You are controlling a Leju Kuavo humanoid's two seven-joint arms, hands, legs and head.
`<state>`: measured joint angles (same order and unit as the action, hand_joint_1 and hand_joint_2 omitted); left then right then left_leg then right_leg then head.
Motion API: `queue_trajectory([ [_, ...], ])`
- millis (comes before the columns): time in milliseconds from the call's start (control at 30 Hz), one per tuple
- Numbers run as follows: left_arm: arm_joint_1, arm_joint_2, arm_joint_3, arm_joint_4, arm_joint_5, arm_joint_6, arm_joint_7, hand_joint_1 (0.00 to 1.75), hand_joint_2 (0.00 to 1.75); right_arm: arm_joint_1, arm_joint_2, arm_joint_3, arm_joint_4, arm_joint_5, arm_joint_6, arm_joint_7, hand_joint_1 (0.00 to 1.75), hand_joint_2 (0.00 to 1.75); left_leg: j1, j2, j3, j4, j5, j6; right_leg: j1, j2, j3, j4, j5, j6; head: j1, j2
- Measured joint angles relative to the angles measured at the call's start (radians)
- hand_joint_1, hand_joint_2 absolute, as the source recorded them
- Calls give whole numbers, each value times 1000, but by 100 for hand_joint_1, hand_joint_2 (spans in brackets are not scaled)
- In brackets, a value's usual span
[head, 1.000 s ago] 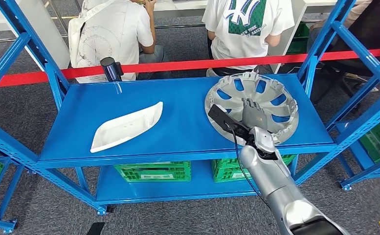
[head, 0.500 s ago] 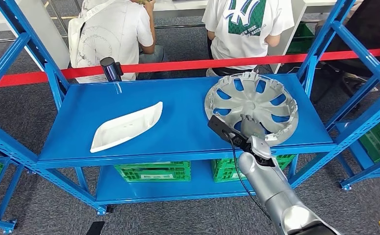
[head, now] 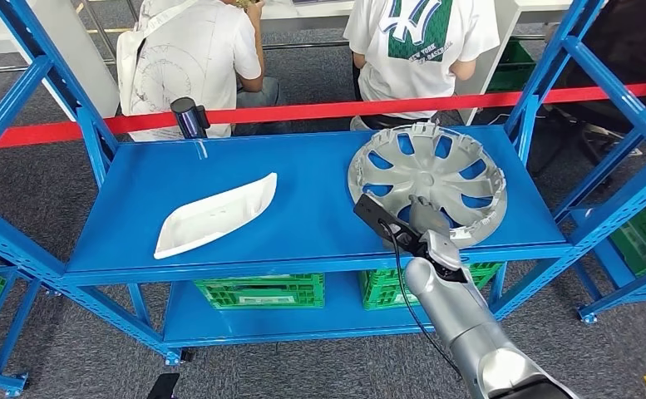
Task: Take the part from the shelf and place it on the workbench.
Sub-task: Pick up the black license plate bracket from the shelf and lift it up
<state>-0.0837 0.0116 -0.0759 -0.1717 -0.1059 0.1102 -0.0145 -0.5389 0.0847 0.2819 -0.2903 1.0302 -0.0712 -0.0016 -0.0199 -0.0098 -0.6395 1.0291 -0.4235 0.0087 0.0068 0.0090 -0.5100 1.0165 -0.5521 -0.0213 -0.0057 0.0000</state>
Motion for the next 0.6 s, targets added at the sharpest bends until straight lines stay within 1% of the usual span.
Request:
queue_trajectory([
  [267, 0, 0, 0, 0, 1, -4, -11, 0, 0, -1, -1, -15, 0, -26, -3, -14, 175, 175, 0, -1, 1, 0, 0, 0, 0, 0, 2, 0, 0, 0, 0, 0],
  [600, -2, 0, 0, 0, -2, -4, 1, 0, 0, -1, -7, -27, 0, -32, -9, -25, 175, 175, 0, -1, 2, 0, 0, 0, 0, 0, 2, 0, 0, 0, 0, 0],
])
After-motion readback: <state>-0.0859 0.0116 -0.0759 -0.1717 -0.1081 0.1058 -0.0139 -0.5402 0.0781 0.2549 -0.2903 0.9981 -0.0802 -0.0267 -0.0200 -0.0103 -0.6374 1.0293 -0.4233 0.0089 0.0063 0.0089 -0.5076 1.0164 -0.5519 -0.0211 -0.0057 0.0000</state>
